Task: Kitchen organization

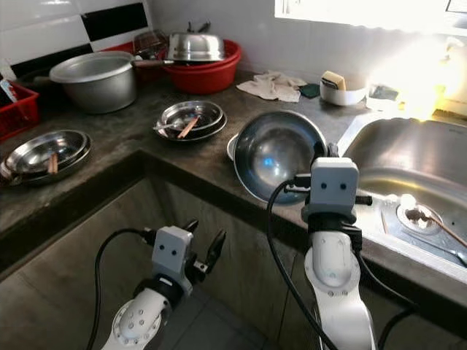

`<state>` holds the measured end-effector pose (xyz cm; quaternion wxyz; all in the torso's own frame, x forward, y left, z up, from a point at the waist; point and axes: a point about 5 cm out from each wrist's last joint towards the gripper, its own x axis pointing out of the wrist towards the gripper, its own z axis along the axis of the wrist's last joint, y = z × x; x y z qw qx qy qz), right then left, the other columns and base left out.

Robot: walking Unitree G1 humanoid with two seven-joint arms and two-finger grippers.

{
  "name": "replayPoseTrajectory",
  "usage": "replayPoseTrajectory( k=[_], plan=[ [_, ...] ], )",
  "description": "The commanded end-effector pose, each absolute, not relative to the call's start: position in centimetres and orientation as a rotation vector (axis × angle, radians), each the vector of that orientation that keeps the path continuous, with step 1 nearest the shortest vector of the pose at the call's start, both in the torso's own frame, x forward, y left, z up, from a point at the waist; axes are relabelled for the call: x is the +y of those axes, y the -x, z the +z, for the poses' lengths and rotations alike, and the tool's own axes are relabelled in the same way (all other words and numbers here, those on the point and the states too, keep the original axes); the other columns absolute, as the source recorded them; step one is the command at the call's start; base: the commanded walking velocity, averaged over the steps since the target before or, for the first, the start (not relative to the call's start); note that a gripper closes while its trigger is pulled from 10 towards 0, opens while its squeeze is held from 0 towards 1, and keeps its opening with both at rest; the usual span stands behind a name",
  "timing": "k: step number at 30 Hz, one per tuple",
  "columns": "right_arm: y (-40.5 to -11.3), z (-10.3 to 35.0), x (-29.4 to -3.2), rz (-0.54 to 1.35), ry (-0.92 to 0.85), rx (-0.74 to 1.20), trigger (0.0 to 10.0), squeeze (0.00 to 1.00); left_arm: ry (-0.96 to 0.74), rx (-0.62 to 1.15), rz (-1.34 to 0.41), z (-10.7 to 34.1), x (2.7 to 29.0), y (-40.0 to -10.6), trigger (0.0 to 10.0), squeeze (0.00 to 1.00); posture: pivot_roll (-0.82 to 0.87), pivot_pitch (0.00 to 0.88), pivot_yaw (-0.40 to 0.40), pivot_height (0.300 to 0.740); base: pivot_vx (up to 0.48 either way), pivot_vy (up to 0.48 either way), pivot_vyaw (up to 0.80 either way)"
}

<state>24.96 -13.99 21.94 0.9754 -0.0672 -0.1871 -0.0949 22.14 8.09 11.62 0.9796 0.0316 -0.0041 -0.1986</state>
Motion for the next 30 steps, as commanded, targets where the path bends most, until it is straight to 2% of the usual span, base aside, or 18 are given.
replayPoseTrajectory(
  k=[1,17,24,30],
  plan=[
    [-24.92,22.15,-14.14,-0.197,0.127,-0.379,0.0,0.0,-0.072,-0.003,-0.403,11.51,8.08,-22.32,10.0,0.0,0.09,0.001,0.011,0.74,0.0,0.0,-0.8],
    [-25.2,22.23,-13.95,-0.182,0.133,-0.379,0.0,0.0,-0.076,0.002,-0.398,11.37,8.15,-22.39,10.0,0.0,0.1,0.0,0.007,0.74,0.0,0.0,-0.8],
    [-25.28,22.44,-13.7,-0.167,0.153,-0.397,0.0,0.0,-0.095,0.002,-0.402,11.28,8.08,-22.39,10.0,0.0,0.09,0.0,0.007,0.74,0.0,0.0,0.0],
    [-25.58,22.47,-13.78,-0.162,0.152,-0.39,0.0,0.0,-0.11,0.004,-0.409,11.19,7.94,-22.41,10.0,0.0,0.09,0.0,0.008,0.74,0.204,-0.396,0.0]
  ],
)
